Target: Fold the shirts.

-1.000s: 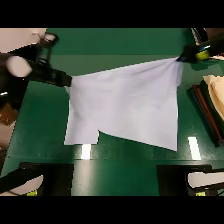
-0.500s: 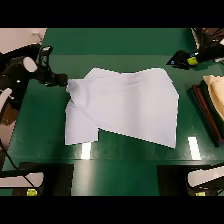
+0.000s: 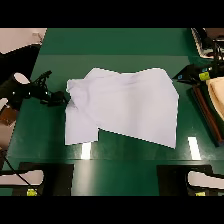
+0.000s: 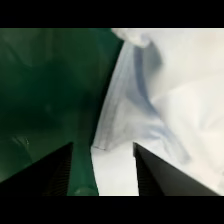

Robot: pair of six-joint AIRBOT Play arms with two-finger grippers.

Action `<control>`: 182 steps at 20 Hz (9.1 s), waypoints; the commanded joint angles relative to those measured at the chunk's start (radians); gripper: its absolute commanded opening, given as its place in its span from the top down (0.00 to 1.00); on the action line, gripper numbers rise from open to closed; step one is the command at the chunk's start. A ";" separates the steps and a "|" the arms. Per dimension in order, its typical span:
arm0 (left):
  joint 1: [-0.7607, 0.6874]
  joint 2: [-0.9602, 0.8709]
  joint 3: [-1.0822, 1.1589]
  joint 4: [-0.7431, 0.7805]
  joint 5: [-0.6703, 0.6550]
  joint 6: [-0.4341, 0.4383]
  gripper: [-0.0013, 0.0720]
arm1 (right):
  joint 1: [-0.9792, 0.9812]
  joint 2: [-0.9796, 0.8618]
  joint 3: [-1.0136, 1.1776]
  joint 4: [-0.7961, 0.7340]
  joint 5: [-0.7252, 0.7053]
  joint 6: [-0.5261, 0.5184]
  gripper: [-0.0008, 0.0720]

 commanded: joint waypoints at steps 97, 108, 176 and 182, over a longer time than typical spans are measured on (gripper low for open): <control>-0.086 -0.068 0.237 0.101 -0.064 -0.109 0.30 | 0.074 -0.177 0.015 -0.360 -0.029 0.097 0.35; -0.087 0.544 -0.434 0.185 -0.176 -0.216 0.30 | 0.037 0.249 -0.336 -0.359 -0.002 0.095 0.36; -0.087 0.090 -0.003 -0.024 0.199 -0.047 0.94 | 0.116 -0.156 -0.040 -0.463 -0.047 0.100 0.96; -0.087 0.096 0.029 -0.052 0.069 -0.054 0.27 | 0.056 -0.184 0.027 -0.306 -0.010 0.036 0.30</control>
